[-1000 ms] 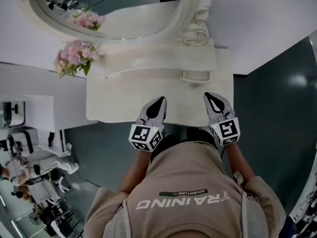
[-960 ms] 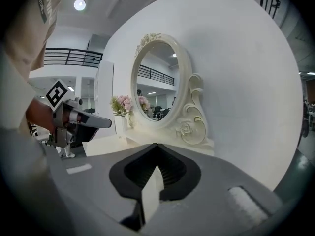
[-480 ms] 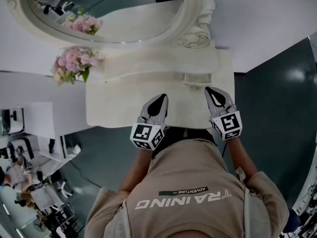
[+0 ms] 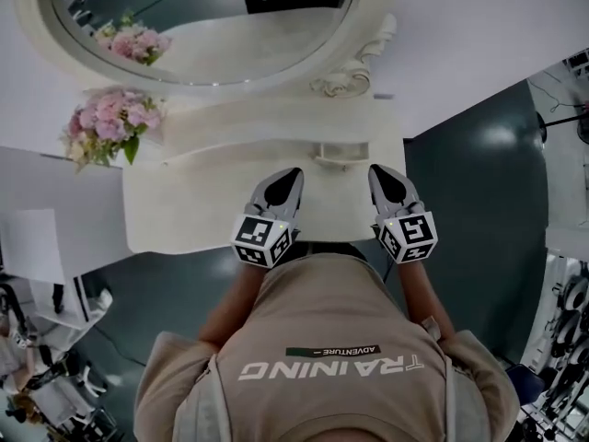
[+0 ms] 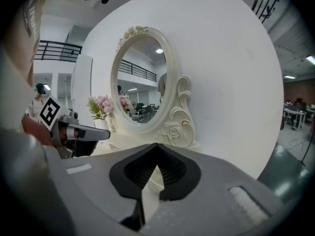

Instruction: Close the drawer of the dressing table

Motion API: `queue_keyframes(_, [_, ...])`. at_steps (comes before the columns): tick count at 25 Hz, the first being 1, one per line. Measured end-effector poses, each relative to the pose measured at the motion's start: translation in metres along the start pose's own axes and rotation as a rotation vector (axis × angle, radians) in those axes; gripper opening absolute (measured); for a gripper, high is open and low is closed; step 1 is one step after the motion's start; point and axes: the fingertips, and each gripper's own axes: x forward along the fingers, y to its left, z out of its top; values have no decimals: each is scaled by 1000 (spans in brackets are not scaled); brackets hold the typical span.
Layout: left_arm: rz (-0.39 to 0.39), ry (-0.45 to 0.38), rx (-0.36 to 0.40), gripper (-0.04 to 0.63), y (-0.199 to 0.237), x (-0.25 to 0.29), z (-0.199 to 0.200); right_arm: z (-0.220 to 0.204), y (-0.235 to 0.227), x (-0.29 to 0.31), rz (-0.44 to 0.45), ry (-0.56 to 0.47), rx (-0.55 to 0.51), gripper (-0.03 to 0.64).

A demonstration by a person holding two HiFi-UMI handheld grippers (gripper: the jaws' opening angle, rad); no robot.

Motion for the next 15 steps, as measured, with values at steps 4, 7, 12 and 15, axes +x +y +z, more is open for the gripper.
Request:
queue_keyframes(4, [-49,18,8,15,9,13,1,-13,-1,3,-60,16,63,2])
queue_keyframes(7, [-65,10,14,15,9,20,7,-32,-3,5,-70,47,93,2])
queue_keyframes(12, [-52,-2,58,15,0,24,13,-65,-14,14,-68,84,109,3])
queue_keyframes(15, [-12,3,52,15,-1,20,14,-92,-17,21,-24,149,129,2])
